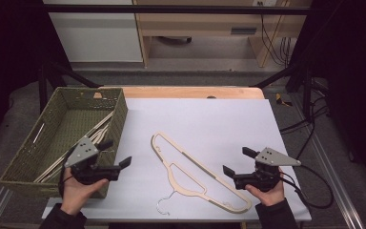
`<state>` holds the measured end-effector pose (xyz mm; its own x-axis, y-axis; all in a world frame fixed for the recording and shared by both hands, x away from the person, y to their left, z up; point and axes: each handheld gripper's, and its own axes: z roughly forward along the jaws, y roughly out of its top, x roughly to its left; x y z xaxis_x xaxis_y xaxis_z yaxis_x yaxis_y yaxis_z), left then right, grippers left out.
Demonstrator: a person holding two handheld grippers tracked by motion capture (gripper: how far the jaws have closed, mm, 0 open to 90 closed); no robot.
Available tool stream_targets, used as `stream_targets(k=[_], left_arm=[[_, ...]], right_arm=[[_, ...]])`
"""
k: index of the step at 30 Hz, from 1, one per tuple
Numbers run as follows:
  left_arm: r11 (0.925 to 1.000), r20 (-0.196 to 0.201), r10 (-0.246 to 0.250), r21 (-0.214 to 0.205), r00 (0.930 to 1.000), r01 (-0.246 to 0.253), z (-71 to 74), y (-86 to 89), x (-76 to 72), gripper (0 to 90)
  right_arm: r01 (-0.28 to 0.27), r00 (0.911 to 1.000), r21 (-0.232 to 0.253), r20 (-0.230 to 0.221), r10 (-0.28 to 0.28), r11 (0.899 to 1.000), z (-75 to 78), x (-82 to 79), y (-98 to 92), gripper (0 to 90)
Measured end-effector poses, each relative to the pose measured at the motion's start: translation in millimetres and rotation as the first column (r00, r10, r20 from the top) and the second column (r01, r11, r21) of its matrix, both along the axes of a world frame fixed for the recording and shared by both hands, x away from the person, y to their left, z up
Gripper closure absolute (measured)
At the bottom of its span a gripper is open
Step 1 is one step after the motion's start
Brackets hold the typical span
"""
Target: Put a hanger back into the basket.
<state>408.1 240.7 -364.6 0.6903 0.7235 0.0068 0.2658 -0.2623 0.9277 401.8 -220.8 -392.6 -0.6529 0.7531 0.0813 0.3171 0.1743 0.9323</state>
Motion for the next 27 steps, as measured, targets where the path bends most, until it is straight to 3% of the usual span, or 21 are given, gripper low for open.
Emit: stream_targets(k=[6, 10, 21, 27], left_arm=[[0.9989, -0.031, -0.047, -0.003, 0.9984, 0.047, -15.5, -31.0, -7.6, 14.5], [0.9976, -0.045, -0.067, 0.018, 0.9968, 0.067, -24.9, -47.9, -10.1, 14.1], [0.9915, -0.112, -0.107, 0.063, 0.988, 0.114, -51.4, -74.0, -16.5, 15.9], [0.9846, -0.177, -0.117, 0.108, 0.9772, 0.138, -69.9, -87.8, -15.7, 17.4]], right_arm=[[-0.006, 1.0, -0.01, 0.002, 0.006, 1.0, -1.2, 0.2, 1.0, 6.2], [-0.015, 0.9999, -0.014, -0.002, 0.015, 1.0, -1.9, 0.0, 1.7, 6.3], [-0.021, 0.9996, -0.019, -0.017, 0.021, 1.0, -6.5, 1.1, 7.9, 6.6], [-0.037, 0.9991, -0.027, -0.02, 0.036, 0.999, -9.2, 0.7, 12.1, 6.7]])
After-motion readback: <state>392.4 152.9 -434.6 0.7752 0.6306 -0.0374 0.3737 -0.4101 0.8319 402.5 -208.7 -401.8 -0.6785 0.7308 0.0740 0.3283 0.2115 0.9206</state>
